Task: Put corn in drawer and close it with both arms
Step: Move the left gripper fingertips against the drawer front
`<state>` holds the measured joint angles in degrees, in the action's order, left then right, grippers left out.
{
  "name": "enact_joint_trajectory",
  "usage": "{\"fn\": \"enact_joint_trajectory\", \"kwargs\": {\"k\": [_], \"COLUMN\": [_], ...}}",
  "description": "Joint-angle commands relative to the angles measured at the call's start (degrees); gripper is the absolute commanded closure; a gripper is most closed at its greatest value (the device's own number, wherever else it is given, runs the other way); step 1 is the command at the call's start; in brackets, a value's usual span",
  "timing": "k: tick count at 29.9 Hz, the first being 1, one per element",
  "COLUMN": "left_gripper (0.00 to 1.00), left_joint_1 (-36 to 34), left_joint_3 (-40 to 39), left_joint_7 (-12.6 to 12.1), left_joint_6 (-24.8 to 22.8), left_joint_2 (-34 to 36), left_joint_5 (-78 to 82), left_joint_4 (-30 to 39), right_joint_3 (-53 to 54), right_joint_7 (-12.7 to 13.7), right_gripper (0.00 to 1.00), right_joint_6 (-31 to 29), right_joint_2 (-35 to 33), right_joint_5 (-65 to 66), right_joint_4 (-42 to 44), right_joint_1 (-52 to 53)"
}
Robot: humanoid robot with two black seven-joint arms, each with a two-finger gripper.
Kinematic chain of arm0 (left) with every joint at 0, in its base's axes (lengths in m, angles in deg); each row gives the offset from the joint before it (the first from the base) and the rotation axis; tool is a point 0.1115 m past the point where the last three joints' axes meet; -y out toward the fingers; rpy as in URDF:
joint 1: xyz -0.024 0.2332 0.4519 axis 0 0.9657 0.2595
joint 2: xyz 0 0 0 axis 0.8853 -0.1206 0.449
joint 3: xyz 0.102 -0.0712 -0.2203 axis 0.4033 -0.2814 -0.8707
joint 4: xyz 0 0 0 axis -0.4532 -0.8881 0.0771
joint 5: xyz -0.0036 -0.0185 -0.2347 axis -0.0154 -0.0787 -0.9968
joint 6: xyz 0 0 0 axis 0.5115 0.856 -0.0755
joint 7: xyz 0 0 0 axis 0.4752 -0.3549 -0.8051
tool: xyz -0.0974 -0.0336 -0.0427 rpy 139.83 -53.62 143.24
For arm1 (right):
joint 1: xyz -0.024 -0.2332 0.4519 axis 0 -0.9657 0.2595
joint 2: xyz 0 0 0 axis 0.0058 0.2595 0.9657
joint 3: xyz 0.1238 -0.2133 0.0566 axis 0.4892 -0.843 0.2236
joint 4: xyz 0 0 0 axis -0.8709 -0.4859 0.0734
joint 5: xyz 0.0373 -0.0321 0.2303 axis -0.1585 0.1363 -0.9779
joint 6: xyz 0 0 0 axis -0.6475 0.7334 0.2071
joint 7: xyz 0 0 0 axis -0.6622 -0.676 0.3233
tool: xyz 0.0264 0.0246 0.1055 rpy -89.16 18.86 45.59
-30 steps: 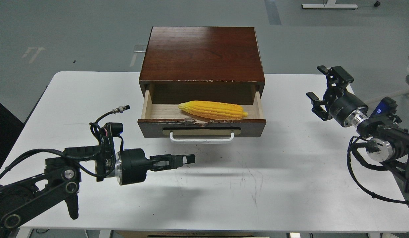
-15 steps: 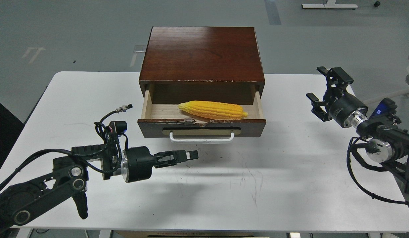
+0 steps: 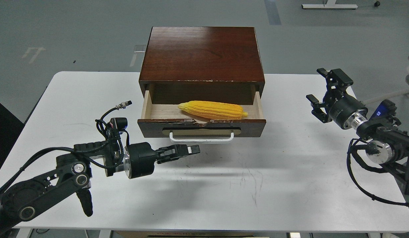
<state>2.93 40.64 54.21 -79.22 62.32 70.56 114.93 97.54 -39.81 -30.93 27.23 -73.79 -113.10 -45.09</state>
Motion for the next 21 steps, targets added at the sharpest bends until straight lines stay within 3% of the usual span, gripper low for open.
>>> {"fn": "enact_joint_trajectory", "kwargs": {"k": [1, 21], "left_gripper": [1.0, 1.0], "left_joint_1": [0.0, -0.7], "left_joint_3": [-0.3, -1.5], "left_joint_7": [0.0, 0.0], "left_joint_6": [0.0, 0.0], "left_joint_2": [-0.1, -1.6], "left_joint_5": [-0.1, -2.0], "left_joint_4": [-0.5, -3.9], "right_joint_3": [0.0, 0.0], "right_joint_7": [0.0, 0.0], "right_gripper": [0.0, 0.0], "right_joint_6": [0.0, 0.0], "right_joint_2": [0.0, 0.0], "right_joint_5": [0.0, 0.0], "right_joint_4": [0.0, -0.1], "right_joint_1": [-0.3, -0.5]}}
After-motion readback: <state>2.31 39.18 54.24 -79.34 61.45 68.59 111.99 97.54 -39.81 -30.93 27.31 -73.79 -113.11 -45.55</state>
